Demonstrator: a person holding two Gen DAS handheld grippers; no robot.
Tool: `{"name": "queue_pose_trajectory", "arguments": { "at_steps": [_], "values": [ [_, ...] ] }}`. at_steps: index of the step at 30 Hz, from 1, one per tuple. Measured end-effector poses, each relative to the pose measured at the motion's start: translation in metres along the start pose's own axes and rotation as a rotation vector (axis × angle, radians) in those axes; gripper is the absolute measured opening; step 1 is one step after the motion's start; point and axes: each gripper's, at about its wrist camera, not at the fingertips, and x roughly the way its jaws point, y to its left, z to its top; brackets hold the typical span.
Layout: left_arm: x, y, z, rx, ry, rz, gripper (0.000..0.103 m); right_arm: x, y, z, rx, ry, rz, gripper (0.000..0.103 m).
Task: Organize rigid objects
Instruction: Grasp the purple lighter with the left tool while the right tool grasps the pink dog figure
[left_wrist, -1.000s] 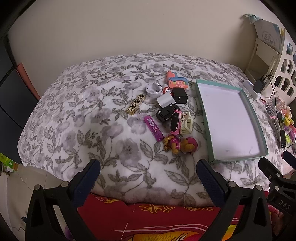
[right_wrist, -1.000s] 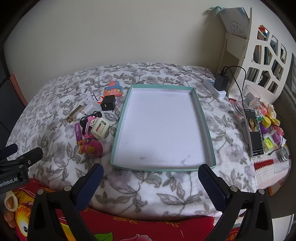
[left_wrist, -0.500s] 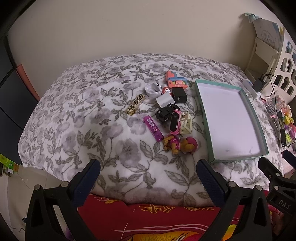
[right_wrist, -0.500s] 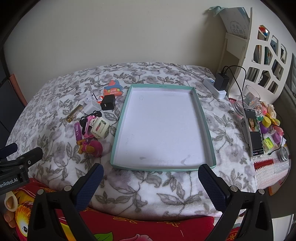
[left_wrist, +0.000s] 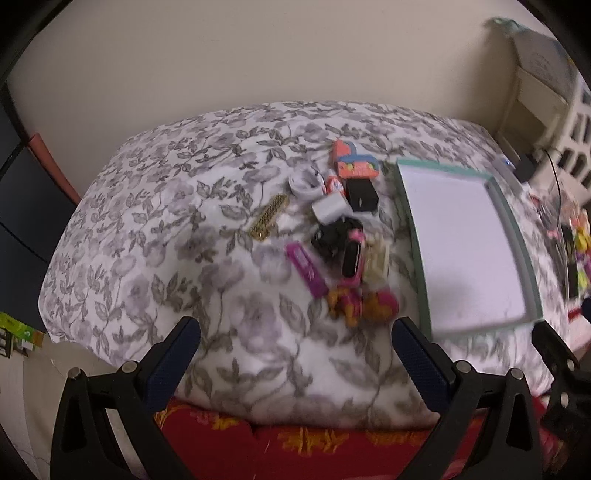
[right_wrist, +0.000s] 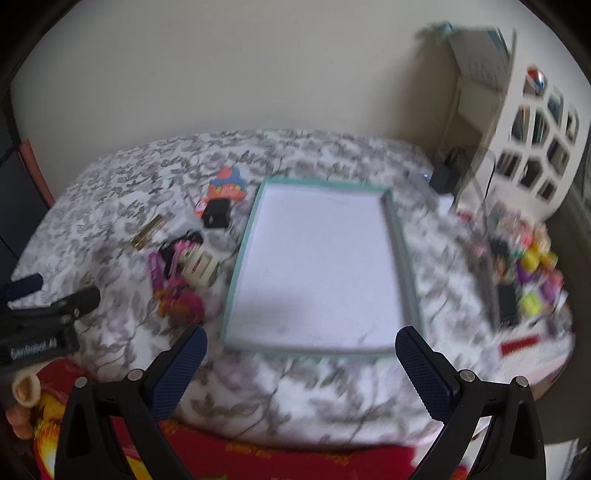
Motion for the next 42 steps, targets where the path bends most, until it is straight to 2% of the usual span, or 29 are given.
{"name": "queue_pose_trajectory", "arguments": {
  "at_steps": [9, 11, 14, 20, 26, 31, 37, 40, 42],
  "values": [
    [0.021, -0.006, 0.071, -0.106, 0.036, -0.032, 0.103, 0.012, -0.004, 0.076, 0.059, -0.013, 0.035, 0.103],
    [0.032, -0.005, 0.081, -0.131, 0.056, -0.038, 0.103, 0.024, 0.002, 0.085, 0.064, -0.002, 0.057, 0.103],
    [0.053, -0.002, 0.089, -0.161, 0.097, -0.007, 0.103, 0.051, 0.015, 0.093, 0.063, 0.048, 0.095, 0.103],
    [0.103, 0.02, 0.085, -0.23, 0.195, 0.062, 0.103, 0.109, 0.05, 0.083, 0.012, 0.176, 0.155, 0.103],
    [0.142, 0.035, 0.075, -0.274, 0.293, 0.09, 0.103, 0.141, 0.086, 0.063, -0.076, 0.266, 0.205, 0.103],
    [0.148, 0.034, 0.068, -0.272, 0.315, 0.045, 0.103, 0.15, 0.113, 0.043, -0.143, 0.318, 0.249, 0.103],
    [0.162, 0.029, 0.059, -0.255, 0.368, 0.032, 0.103, 0.154, 0.127, 0.028, -0.174, 0.351, 0.288, 0.099],
    [0.169, 0.03, 0.054, -0.27, 0.397, -0.001, 0.1, 0.158, 0.13, 0.023, -0.181, 0.374, 0.299, 0.094],
    [0.173, 0.031, 0.051, -0.267, 0.407, 0.006, 0.095, 0.16, 0.132, 0.021, -0.181, 0.381, 0.311, 0.092]
  ]
}}
